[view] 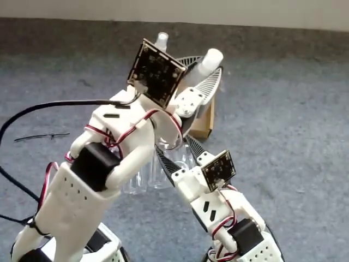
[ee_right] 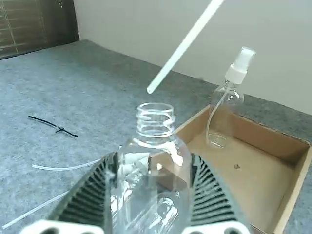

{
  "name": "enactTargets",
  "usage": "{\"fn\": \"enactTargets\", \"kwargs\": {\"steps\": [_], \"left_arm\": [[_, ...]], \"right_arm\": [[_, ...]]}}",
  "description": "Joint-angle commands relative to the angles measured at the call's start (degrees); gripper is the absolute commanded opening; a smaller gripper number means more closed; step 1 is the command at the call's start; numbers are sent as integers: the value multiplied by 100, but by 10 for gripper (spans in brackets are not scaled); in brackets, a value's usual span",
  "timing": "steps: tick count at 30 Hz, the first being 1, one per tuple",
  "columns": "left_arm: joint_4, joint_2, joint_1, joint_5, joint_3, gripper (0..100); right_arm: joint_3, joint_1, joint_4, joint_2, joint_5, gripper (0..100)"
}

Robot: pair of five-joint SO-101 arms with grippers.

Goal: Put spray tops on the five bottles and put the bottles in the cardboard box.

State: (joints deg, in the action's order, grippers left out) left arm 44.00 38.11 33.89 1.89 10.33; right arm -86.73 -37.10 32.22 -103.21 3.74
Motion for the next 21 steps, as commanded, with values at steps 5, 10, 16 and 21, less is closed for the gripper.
{"fn": "enactTargets", "kwargs": {"steps": [5,10,16,21], "left_arm": [[-598,101,75,62,532,5],[-563,101,66,62,532,5],[-536,338,57,62,646,5],[-220,778,22,62,1033,5]], "right_arm": [[127,66,-127,31,-53,4],[110,75,-127,31,-53,4],[127,189,-127,31,-62,4],[127,699,-136,31,-589,4]]}}
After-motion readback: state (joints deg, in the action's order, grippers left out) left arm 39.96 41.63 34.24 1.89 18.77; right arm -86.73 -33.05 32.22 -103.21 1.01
